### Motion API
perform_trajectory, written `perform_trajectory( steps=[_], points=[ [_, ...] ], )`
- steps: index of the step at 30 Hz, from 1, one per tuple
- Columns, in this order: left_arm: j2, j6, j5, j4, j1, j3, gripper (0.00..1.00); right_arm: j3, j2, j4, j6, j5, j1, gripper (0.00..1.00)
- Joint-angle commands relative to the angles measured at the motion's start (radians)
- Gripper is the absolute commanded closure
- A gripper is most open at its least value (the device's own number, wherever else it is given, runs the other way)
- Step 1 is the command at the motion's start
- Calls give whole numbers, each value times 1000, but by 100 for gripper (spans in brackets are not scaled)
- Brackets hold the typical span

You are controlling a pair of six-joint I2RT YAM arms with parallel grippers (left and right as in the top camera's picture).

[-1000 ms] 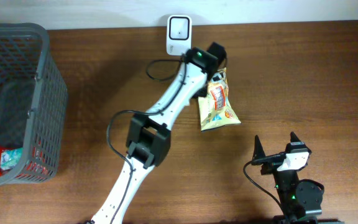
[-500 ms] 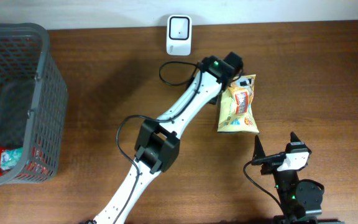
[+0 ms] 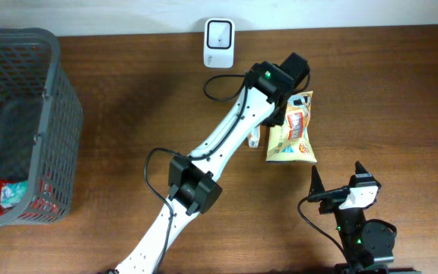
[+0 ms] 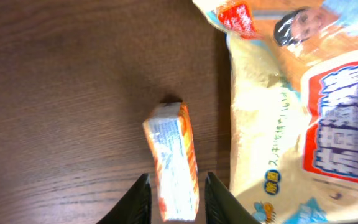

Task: Scan the item barcode
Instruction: 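Place the small orange box beside the yellow bag with the left gripper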

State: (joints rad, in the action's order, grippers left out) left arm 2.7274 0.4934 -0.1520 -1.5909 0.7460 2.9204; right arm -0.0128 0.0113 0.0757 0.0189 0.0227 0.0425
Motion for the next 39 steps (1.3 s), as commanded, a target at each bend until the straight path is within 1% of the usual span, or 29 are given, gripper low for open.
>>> perform_trajectory(
  steps=[1, 2, 3, 4, 5, 7, 8, 10, 12, 15, 16, 21, 25, 26, 28, 30, 31, 32, 33, 34, 36, 39],
  points=[
    [12, 0, -82, -70, -28, 43, 82, 7, -6, 4, 0, -5, -5, 2],
    [12, -1, -117, -97, -44, 42, 91, 7, -6, 4, 0, -5, -5, 2],
    [13, -1, -96, -97, -57, 40, 96, 7, -6, 4, 0, -5, -5, 2],
    [14, -1, -63, -97, -65, 39, 99, 7, -6, 4, 0, -5, -5, 2],
    [24, -1, 15, -98, -79, 39, 100, 7, -6, 4, 0, -5, -5, 2],
    [56, -1, 35, -97, -84, 39, 100, 7, -6, 4, 0, -5, -5, 2],
    [79, -1, 68, -97, -81, 39, 100, 7, -6, 4, 0, -5, -5, 2],
    [122, -1, 194, -97, -76, 39, 100, 7, -6, 4, 0, -5, -5, 2],
    [130, -1, 248, -86, -75, 39, 100, 7, -6, 4, 0, -5, -5, 2],
    [130, -111, 364, -53, -75, 41, 100, 7, -6, 4, 0, -5, -5, 2],
    [127, -130, 385, -55, -75, 52, 100, 7, -6, 4, 0, -5, -5, 2],
    [125, -155, 373, -71, -75, 220, 100, 7, -6, 4, 0, -5, -5, 2],
    [129, -150, 373, -34, -59, 198, 100, 7, -6, 4, 0, -5, -5, 2],
    [156, -151, 372, 11, -42, 197, 100, 7, -6, 4, 0, -5, -5, 2],
    [200, -151, 353, 36, -29, 196, 100, 7, -6, 4, 0, -5, -5, 2],
    [222, -151, 240, 22, -29, 194, 100, 7, -6, 4, 0, -5, -5, 2],
    [225, -151, 129, -1, -29, 190, 100, 7, -6, 4, 0, -5, -5, 2],
    [225, -151, 49, -19, -31, 190, 100, 7, -6, 4, 0, -5, -5, 2],
    [225, -151, 26, -23, -34, 190, 100, 7, -6, 4, 0, -5, -5, 2],
    [225, -151, 32, -23, -38, 191, 100, 7, -6, 4, 0, -5, -5, 2],
    [203, -150, 129, -18, -39, 220, 100, 7, -6, 4, 0, -5, -5, 2],
    [74, -151, 145, -10, -65, 220, 100, 7, -6, 4, 0, -5, -5, 2]
  ],
)
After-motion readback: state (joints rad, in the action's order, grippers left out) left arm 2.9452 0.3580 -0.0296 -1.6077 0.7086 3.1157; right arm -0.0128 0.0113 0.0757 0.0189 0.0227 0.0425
